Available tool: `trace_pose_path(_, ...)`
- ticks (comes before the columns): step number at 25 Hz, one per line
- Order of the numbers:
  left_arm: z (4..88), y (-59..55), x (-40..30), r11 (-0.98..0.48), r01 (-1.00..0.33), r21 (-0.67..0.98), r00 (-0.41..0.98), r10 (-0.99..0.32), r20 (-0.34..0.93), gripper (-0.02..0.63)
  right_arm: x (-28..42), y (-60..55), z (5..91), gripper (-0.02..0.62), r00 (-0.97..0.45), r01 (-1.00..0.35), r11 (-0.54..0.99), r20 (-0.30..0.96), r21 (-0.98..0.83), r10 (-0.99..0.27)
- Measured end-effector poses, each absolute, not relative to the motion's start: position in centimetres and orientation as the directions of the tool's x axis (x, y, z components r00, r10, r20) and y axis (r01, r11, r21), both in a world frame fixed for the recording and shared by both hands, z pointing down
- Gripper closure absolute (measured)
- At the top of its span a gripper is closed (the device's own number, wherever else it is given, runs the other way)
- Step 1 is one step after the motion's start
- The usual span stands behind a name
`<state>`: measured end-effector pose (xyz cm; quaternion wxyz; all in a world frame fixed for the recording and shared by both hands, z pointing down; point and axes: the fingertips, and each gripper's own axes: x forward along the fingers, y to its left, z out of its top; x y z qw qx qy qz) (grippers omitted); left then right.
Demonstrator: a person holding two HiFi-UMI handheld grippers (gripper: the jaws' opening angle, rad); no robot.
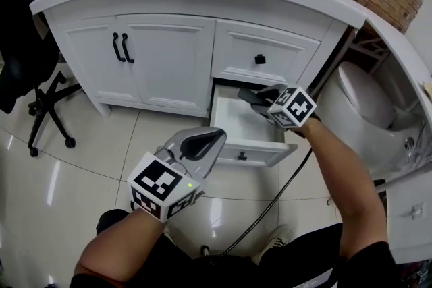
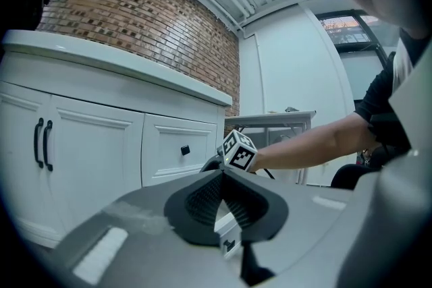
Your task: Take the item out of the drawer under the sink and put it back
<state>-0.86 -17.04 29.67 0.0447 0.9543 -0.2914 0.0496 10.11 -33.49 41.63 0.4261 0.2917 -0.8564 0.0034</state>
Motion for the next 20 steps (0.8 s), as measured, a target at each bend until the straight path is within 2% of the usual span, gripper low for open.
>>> trace_pose_path(6,29.1,-16.8,-1.2,-0.824,-0.565,0.048,0.823,-0.559,0.103,0.6,9.4,-28.7,35.0,0.428,-0.571,-0.59,0.776,0.564,0.223,-0.597)
trace_pose_path(11,29.0,-16.5,-1.2,-0.823,-0.566,0.048,0.823,-0.561,0.09,0.6,8.6,-23.3,30.9,0.429,-0.631,-0.626,0.757,0.451,0.184,-0.631)
trace_pose_path(20,29.0,-16.6,-0.9,-0.823,-0.567,0.03,0.822,-0.563,0.086,0.601,10.3,-17.3,26.3,0.428,-0.625,-0.712,0.68,0.283,0.176,-0.727)
